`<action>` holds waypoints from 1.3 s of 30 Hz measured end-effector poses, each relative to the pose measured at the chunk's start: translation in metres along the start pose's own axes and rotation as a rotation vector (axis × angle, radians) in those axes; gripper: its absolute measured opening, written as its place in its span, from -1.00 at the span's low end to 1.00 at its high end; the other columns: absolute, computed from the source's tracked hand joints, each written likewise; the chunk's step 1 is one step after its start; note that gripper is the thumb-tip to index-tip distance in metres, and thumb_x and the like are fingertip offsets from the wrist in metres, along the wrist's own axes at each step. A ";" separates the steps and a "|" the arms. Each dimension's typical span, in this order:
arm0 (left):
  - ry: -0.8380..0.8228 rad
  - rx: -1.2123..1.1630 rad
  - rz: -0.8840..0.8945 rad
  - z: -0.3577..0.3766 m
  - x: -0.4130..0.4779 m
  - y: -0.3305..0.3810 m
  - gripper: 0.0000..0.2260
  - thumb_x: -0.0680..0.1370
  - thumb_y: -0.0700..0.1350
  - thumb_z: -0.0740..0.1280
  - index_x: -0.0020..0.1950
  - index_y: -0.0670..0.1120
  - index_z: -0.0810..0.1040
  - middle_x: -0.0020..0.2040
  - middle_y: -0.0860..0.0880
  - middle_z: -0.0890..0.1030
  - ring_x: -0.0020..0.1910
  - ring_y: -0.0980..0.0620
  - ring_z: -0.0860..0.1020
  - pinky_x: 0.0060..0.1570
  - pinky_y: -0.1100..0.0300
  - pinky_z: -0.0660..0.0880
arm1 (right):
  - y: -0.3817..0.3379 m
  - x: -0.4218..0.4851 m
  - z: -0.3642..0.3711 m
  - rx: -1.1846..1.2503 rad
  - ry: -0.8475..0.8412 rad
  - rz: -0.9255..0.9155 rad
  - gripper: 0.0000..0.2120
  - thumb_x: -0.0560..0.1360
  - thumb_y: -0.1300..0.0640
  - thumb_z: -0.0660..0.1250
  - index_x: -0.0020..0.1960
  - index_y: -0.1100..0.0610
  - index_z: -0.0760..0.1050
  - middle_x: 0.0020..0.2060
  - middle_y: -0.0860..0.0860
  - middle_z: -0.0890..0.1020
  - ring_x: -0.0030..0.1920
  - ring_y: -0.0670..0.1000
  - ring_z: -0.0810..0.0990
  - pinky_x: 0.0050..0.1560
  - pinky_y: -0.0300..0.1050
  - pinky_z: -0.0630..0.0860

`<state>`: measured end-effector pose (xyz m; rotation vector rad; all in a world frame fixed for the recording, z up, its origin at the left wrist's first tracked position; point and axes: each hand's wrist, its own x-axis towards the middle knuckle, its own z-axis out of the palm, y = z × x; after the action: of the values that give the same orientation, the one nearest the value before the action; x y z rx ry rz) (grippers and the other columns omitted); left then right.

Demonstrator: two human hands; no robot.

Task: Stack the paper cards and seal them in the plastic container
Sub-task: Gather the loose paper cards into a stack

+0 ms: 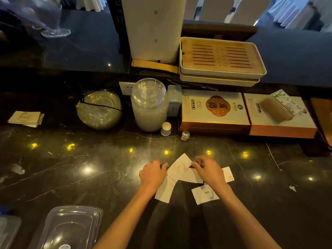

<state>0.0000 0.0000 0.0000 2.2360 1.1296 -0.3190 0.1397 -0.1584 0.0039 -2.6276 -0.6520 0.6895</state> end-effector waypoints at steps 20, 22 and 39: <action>-0.245 0.168 -0.161 0.047 -0.014 0.012 -0.45 0.44 -0.19 0.47 0.35 -0.13 0.30 0.33 -0.15 0.37 0.30 -0.13 0.38 0.26 0.11 0.43 | -0.016 -0.007 0.069 -0.255 -0.144 -0.113 -0.42 0.44 -0.16 0.43 0.38 -0.11 0.32 0.34 -0.01 0.40 0.37 0.11 0.30 0.36 -0.04 0.25; -0.246 0.170 -0.167 0.052 -0.019 0.007 -0.43 0.43 -0.19 0.47 0.35 -0.13 0.29 0.34 -0.15 0.37 0.30 -0.12 0.38 0.23 0.12 0.43 | -0.014 -0.016 0.072 -0.231 -0.128 -0.124 -0.43 0.43 -0.16 0.43 0.38 -0.13 0.33 0.35 0.00 0.37 0.42 0.10 0.24 0.44 -0.01 0.14; -0.172 -0.671 0.052 0.056 -0.061 -0.035 -0.79 0.44 -0.37 0.36 -0.06 -0.15 0.41 0.05 -0.23 0.53 -0.02 -0.20 0.54 -0.20 0.16 0.52 | -0.039 -0.103 0.090 0.519 0.149 -0.185 -0.43 0.60 0.27 0.26 0.48 -0.17 0.22 0.45 -0.10 0.30 0.45 -0.11 0.29 0.43 -0.22 0.36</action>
<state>-0.0616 -0.0577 -0.0304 1.6087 0.9111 -0.0839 -0.0011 -0.1595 -0.0148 -2.0875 -0.5713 0.5167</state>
